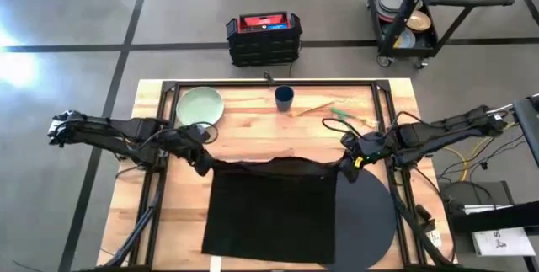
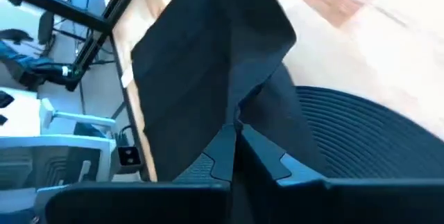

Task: Set table place
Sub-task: Fold the black table napkin

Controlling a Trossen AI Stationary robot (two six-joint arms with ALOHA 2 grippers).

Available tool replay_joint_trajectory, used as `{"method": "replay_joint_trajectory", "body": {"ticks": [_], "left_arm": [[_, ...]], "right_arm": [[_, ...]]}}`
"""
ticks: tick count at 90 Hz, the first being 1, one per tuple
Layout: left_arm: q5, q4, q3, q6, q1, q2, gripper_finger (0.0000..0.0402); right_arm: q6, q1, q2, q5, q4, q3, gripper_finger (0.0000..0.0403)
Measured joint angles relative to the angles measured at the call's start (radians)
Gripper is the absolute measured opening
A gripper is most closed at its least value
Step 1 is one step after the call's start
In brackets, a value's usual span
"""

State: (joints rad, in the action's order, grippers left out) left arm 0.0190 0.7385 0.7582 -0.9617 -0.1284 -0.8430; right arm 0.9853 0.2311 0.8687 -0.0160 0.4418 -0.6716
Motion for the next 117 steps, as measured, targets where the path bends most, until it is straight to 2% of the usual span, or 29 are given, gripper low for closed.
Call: {"method": "replay_joint_trajectory", "body": {"ticks": [25, 73, 117], "left_arm": [[0.053, -0.064, -0.001, -0.027, -0.108, 0.052, 0.0], [0.162, -0.066, -0.001, -0.061, -0.115, 0.048, 0.0], [0.211, -0.136, -0.002, -0.098, -0.187, 0.012, 0.0]], "right_arm": [[0.027, 0.09, 0.01, 0.043, -0.022, 0.0, 0.0], [0.034, 0.161, 0.026, 0.046, -0.139, 0.0, 0.0], [0.08, 0.254, 0.146, 0.042, -0.237, 0.0, 0.0]]}}
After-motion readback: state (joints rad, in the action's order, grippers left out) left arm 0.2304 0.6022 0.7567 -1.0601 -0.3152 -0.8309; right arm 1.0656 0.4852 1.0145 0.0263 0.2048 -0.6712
